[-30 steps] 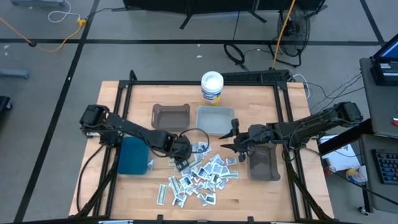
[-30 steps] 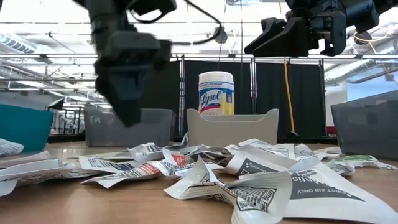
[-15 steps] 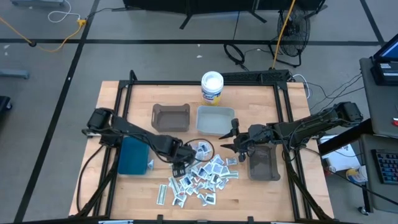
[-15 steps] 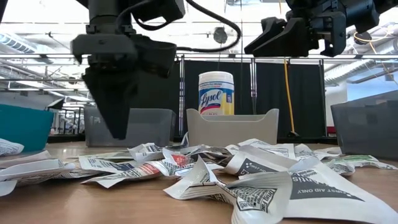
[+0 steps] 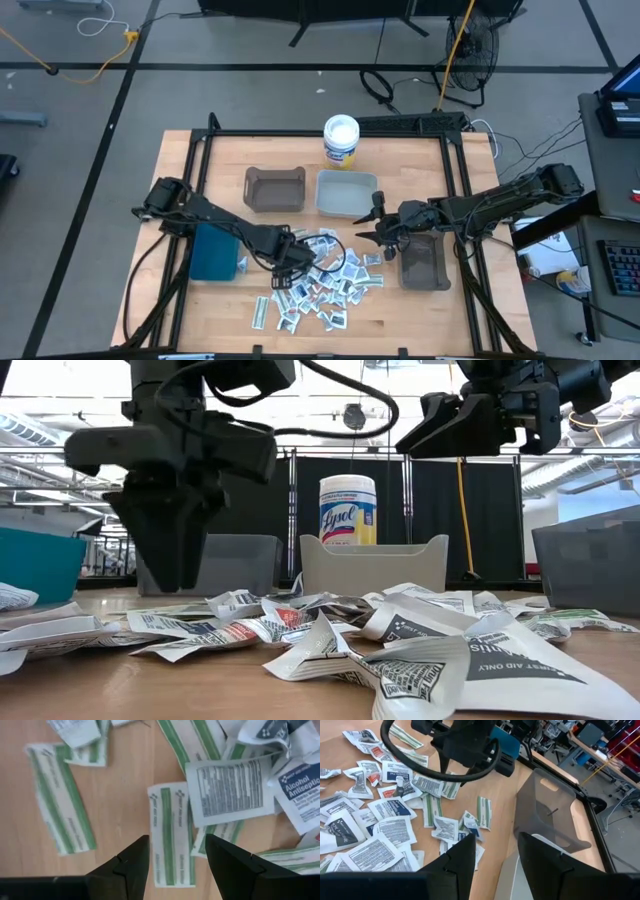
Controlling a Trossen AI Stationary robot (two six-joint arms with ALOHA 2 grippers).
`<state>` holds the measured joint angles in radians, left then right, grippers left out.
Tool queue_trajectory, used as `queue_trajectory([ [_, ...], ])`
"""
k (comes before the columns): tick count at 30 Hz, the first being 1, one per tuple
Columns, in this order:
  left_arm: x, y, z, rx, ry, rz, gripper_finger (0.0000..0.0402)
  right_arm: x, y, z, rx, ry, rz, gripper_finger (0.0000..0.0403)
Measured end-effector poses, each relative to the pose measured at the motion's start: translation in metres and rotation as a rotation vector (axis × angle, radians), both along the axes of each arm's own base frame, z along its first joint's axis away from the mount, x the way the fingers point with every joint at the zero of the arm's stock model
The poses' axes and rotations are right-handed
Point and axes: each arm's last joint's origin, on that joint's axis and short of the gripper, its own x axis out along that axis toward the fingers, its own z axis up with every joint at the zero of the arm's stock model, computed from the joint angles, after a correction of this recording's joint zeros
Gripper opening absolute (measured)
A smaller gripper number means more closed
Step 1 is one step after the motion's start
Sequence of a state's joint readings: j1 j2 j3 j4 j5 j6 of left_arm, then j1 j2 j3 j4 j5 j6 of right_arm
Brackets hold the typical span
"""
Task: Pick & Place First Aid Supplies
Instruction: Put the green bandage pack into the top black bin
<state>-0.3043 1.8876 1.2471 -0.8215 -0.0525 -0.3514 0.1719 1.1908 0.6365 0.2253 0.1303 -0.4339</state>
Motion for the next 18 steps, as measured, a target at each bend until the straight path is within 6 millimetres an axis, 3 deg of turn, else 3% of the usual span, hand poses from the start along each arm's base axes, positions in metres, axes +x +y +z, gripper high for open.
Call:
queue_trajectory([
  [11,0.006,0.003,-0.023,0.011,0.056,-0.027,0.0195,-0.001,0.0,-0.003,0.013,0.033,-0.008,0.0141],
  [18,0.005,0.003,-0.02,-0.01,0.054,-0.022,0.0126,-0.001,0.0,-0.003,0.013,0.036,-0.008,0.0141],
])
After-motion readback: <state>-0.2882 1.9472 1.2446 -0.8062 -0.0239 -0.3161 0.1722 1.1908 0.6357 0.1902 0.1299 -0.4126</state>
